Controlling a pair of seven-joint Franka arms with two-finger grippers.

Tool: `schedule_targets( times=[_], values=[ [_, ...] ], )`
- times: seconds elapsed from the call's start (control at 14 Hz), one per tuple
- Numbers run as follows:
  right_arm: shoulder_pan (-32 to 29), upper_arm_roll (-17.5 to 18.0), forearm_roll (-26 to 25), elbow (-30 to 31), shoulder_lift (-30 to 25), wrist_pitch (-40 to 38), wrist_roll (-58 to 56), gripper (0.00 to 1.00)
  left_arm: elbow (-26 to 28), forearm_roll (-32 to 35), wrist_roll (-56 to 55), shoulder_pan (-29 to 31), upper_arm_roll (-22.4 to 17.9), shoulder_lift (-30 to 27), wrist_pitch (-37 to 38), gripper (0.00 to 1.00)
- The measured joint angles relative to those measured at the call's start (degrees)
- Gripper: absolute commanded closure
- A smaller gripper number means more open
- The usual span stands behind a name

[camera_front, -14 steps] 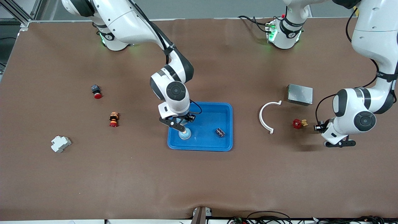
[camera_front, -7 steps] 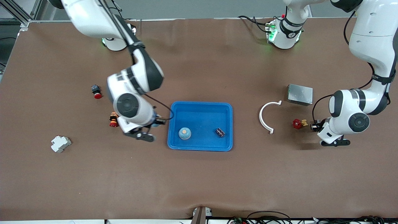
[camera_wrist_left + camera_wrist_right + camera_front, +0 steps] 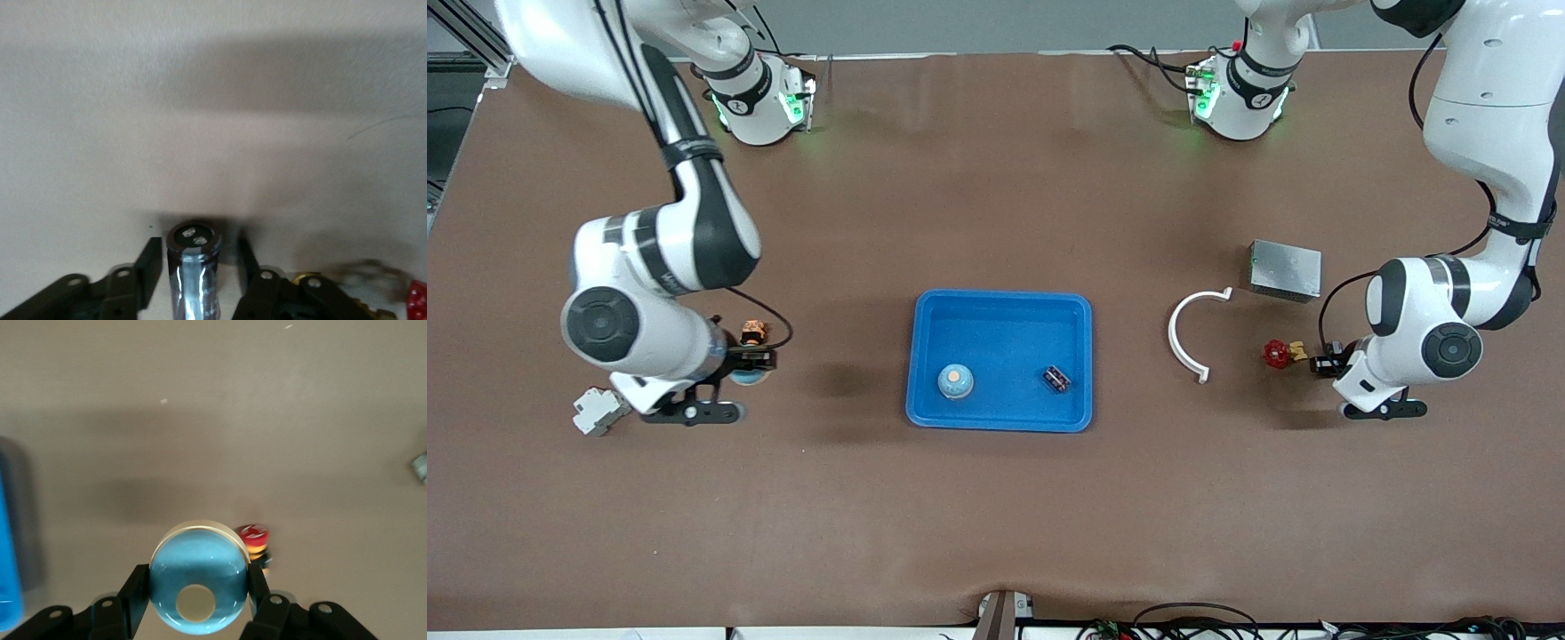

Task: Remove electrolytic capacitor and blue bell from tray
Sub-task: 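Carry the bell toward the white block while the left gripper releases the capacitor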

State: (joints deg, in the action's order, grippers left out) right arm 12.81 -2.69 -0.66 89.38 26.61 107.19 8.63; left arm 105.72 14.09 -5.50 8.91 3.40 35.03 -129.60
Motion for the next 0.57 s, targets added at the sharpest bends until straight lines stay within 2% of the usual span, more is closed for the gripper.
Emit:
schedule_targets(
  times=[0.21, 0.57],
  values=[
    [-5.8, -0.1, -0.1, 4.3, -1.0, 6.0, -11.0, 1.00, -3.3, -3.6, 0.0, 0.0, 1.6, -2.5, 8.4, 0.00],
    [-14.4, 0.1, -0.1, 12.6, -1.0, 17.9, -24.5, 1.00, -13.3, -10.3, -2.2, -0.2, 6.6, -7.4, 28.1, 0.00]
  ],
)
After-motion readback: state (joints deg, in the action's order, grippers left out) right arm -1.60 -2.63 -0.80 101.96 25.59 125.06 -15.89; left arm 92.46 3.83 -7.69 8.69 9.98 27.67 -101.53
